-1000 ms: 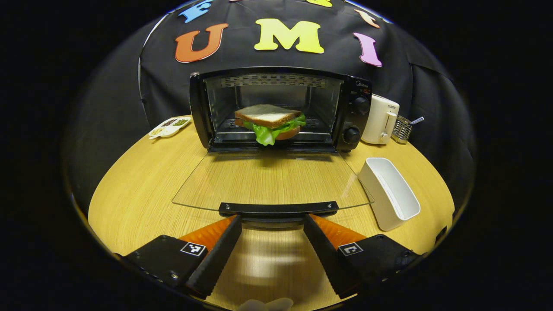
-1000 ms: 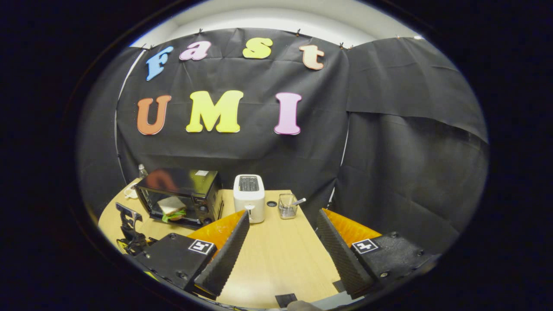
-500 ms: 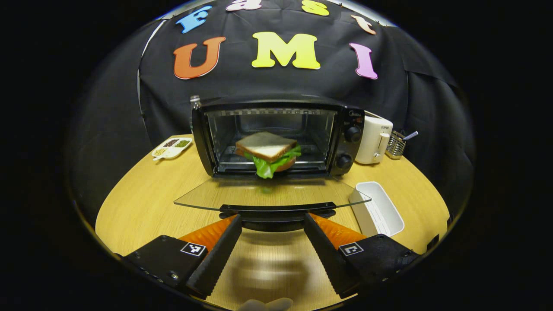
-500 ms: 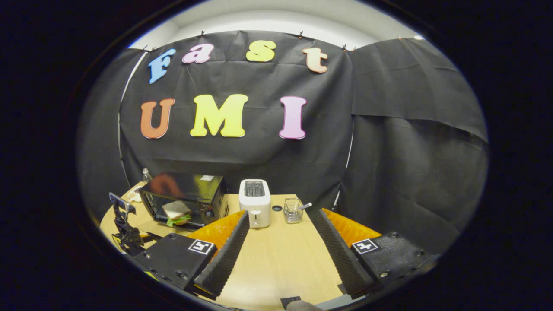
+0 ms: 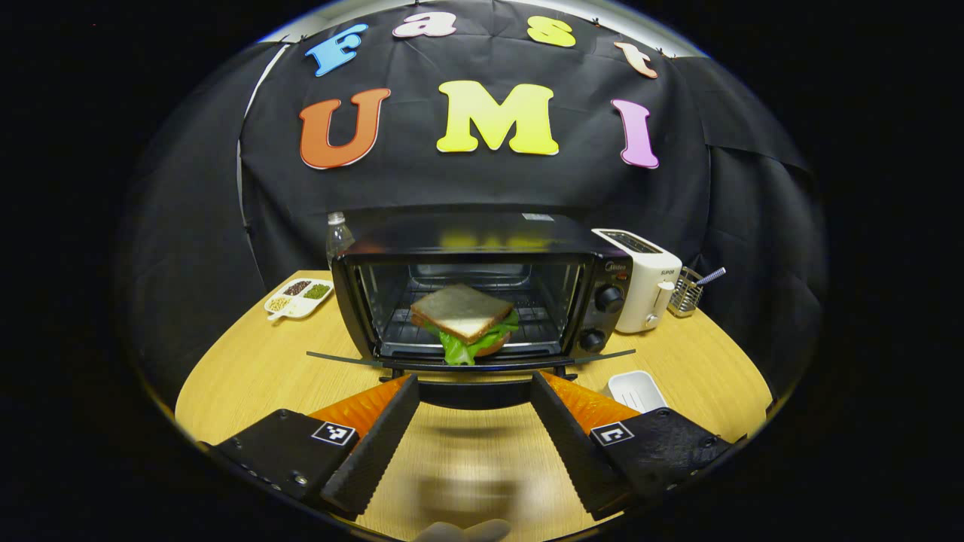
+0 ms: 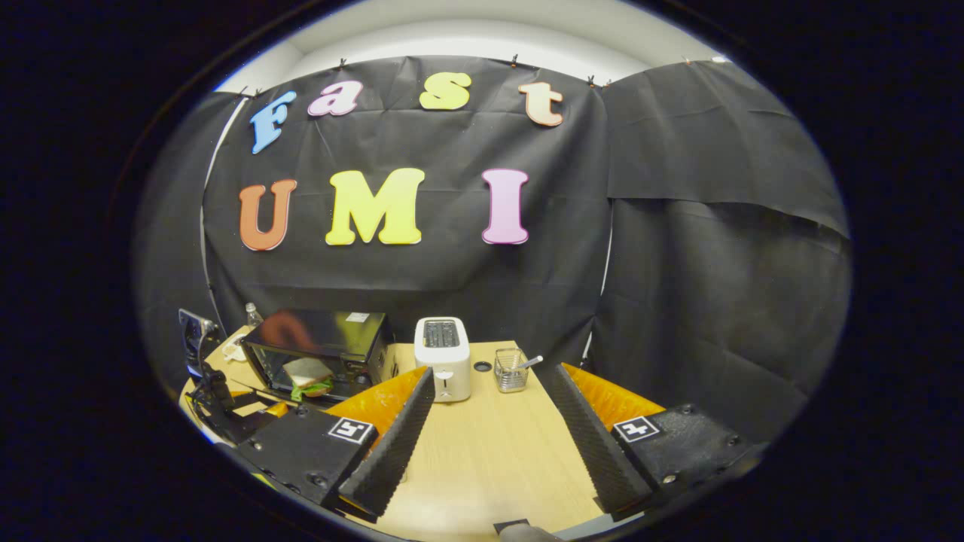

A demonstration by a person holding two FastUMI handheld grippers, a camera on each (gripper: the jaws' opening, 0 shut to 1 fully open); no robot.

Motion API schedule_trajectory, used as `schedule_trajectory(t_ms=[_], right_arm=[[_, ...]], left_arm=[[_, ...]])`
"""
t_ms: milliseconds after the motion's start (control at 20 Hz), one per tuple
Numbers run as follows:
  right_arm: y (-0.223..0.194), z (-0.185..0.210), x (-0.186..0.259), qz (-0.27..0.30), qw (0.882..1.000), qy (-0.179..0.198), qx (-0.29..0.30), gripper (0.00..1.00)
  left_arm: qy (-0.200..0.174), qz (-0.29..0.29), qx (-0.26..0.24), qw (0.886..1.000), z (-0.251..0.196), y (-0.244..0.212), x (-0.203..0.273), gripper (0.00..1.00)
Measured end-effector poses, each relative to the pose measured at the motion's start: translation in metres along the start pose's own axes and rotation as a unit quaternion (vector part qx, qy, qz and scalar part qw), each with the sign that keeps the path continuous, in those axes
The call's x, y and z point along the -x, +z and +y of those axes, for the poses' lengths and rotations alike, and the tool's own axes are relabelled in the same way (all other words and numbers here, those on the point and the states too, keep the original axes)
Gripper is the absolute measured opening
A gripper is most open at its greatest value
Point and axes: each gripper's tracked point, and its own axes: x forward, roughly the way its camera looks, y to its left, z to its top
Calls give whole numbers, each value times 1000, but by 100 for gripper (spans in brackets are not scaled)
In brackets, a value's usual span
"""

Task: Open the electric oven with the left hand, put the food in, and close the electric oven.

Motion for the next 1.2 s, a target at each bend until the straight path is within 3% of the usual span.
schedule_trajectory(t_ms=[100,150,200,350,400,450,500,550,600,650,850,900,950,1000,1050,1100,1150,1200], right_arm=[[0,2,-3,2,1000,1,-6,91],[-1,3,-4,4,1000,2,-7,100],[-1,4,-6,5,1000,3,-8,91],[1,4,-9,5,1000,1,-8,91],[2,5,-10,4,1000,0,-9,100],[4,7,-10,4,1000,2,-10,100],[5,9,-10,5,1000,4,-9,91],[7,10,-10,2,1000,5,-9,91],[10,10,-11,0,1000,5,-7,100],[12,10,-10,-1,1000,5,-4,100],[15,12,-9,-6,1000,7,0,100],[16,13,-9,-6,1000,9,-2,91],[16,15,-9,-7,1000,11,-4,91],[16,16,-9,-7,1000,13,-4,100],[18,19,-7,-9,1000,17,-4,91],[20,21,-6,-12,1000,19,-3,91],[24,24,-4,-16,1000,23,-3,100],[27,28,-2,-18,999,28,-3,100]], left_arm=[[2,-8,7,1000,1,13,-4,98],[3,-11,9,1000,1,17,-7,97],[3,-15,9,1000,0,21,-10,98],[4,-28,11,1000,2,39,-21,99],[5,-35,9,999,2,46,-26,99],[4,-39,6,999,3,54,-33,99],[7,-42,5,999,4,61,-38,99],[9,-37,6,999,6,61,-39,99],[11,-41,11,999,8,67,-42,98],[12,-43,12,999,7,70,-43,97],[14,-46,7,999,11,70,-38,97],[14,-47,5,999,13,70,-37,97],[15,-48,4,999,13,71,-34,97],[16,-50,3,999,14,72,-30,97],[18,-52,2,998,15,75,-25,97],[18,-56,3,998,16,78,-20,97],[19,-62,5,998,17,81,-12,97],[19,-67,6,998,18,86,-3,97]])
